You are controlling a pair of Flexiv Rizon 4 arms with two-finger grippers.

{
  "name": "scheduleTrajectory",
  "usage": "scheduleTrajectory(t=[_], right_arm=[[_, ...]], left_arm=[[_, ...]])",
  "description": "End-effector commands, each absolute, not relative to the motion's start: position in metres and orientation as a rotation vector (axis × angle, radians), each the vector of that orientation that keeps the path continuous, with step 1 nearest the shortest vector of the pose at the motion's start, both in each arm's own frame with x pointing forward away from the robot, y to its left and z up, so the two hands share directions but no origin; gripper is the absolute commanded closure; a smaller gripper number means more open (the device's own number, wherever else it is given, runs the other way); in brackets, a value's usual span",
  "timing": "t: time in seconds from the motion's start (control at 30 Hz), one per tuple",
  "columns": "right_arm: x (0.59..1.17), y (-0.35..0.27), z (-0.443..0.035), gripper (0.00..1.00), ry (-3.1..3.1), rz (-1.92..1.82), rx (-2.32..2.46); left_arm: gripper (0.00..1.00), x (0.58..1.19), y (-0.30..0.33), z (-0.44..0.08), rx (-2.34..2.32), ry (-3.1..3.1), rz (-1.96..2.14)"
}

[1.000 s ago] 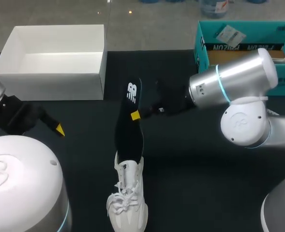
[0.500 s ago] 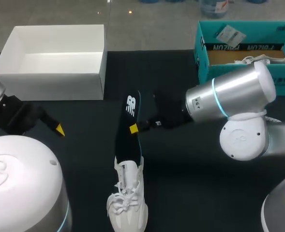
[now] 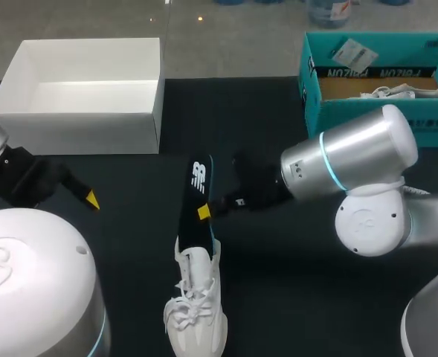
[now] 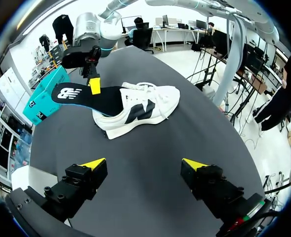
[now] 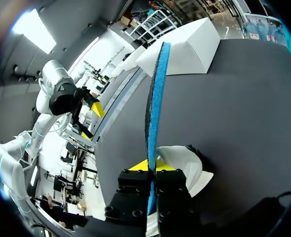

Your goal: Take the shoe out of the shoebox, open the shoe tongue, remove and reinsert the insole, then place the shoe into the shoebox

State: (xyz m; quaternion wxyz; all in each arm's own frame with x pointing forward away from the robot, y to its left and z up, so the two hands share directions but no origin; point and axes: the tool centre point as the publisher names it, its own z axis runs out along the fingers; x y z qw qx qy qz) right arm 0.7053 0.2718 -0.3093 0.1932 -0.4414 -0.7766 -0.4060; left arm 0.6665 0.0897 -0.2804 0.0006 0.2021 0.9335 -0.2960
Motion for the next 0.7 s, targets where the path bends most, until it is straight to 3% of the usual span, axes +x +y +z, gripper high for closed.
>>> scheduleTrajectory(t=[0.03, 0.7], right_arm=[[0.700, 0.284, -0.324, 1.00, -2.160, -1.132, -1.248], [0.668, 0.290, -0.364, 1.00, -2.035, -1.073, -1.316]], left_arm=[[0.00, 0.667, 0.090, -0.280, 0.636, 2.934, -0.928], [0.00, 0.667, 0.090, -0.280, 0.636, 2.934, -0.928]])
